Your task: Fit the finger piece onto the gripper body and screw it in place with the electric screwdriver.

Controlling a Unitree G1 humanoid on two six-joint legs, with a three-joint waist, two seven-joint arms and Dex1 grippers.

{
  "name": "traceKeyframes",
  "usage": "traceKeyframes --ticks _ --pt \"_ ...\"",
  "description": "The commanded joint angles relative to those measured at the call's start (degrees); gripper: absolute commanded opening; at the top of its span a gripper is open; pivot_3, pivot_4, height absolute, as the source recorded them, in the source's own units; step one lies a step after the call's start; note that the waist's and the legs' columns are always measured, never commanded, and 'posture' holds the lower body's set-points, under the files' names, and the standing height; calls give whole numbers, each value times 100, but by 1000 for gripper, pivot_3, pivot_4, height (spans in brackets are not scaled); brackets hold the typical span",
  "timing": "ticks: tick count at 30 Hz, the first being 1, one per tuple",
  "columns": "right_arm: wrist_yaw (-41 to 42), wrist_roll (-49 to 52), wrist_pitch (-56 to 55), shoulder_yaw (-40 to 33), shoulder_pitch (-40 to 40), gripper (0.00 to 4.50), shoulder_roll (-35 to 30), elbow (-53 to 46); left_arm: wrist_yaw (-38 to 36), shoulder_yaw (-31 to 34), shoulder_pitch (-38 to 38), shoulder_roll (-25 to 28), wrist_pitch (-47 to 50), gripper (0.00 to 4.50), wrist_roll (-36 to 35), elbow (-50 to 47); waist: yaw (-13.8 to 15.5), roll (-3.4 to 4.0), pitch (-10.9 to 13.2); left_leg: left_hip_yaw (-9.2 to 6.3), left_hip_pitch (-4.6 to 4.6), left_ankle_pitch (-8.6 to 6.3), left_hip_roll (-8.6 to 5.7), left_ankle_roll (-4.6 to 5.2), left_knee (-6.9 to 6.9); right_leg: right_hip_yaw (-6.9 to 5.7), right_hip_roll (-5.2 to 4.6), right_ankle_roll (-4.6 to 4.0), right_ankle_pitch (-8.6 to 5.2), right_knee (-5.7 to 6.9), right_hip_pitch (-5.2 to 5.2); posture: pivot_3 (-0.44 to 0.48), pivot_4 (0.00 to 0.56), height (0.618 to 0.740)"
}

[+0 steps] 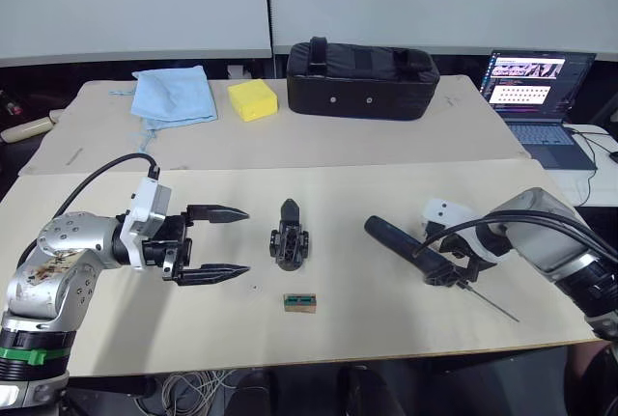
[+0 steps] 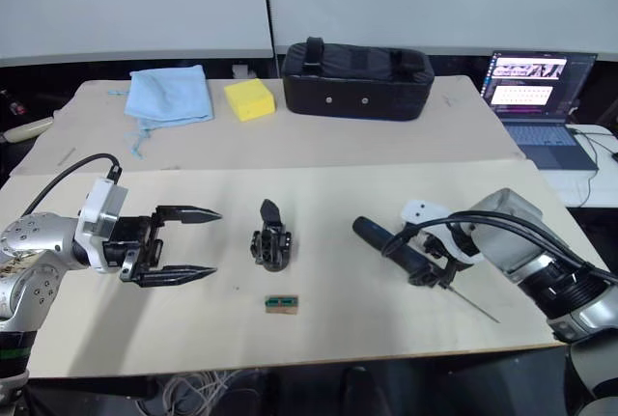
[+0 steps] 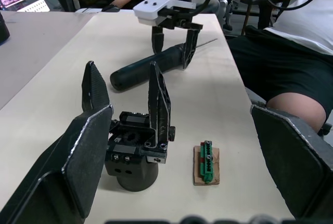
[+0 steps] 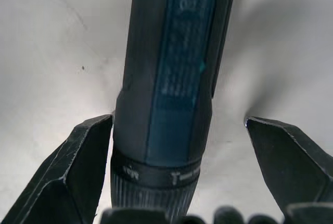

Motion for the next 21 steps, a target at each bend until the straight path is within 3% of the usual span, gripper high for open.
traceKeyframes --ticks 1,4,7,12,16,21 --pt "54 -239 184 247 -129 4469 2 -7 22 45 46 7 -16 4500 -91 -253 -8 -6 -4 1 0 0 0 0 0 0 0 0 0 0 0 0 150 740" --pt "213 -360 101 418 -115 4469 -93 -57 46 55 91 7 4 4500 -106 -310 -11 -15 -9 1 2 0 0 0 0 0 -1 0 0 0 3 0 150 740" --pt "301 -464 31 474 -102 3670 -141 -37 44 68 107 22 9 4500 -109 -318 13 -19 -12 1 3 0 0 0 1 -1 -2 0 0 -1 3 0 150 740" --pt "442 -597 -234 425 -69 1970 -232 -34 34 74 94 40 0 4500 -96 -300 26 -21 -13 2 3 0 -1 0 1 0 -3 0 0 -1 3 0 150 740" --pt "468 -109 -92 -384 35 1928 -254 -192 32 92 85 55 0 4500 -95 -288 46 -22 -13 2 2 0 -1 0 1 -1 -3 0 0 -1 3 0 150 740" --pt "550 1198 945 -2237 99 1928 -177 -334 17 221 109 120 -13 4500 -82 -147 43 -20 -11 6 -1 0 -1 0 1 4 -2 -1 5 1 -3 0 150 740"
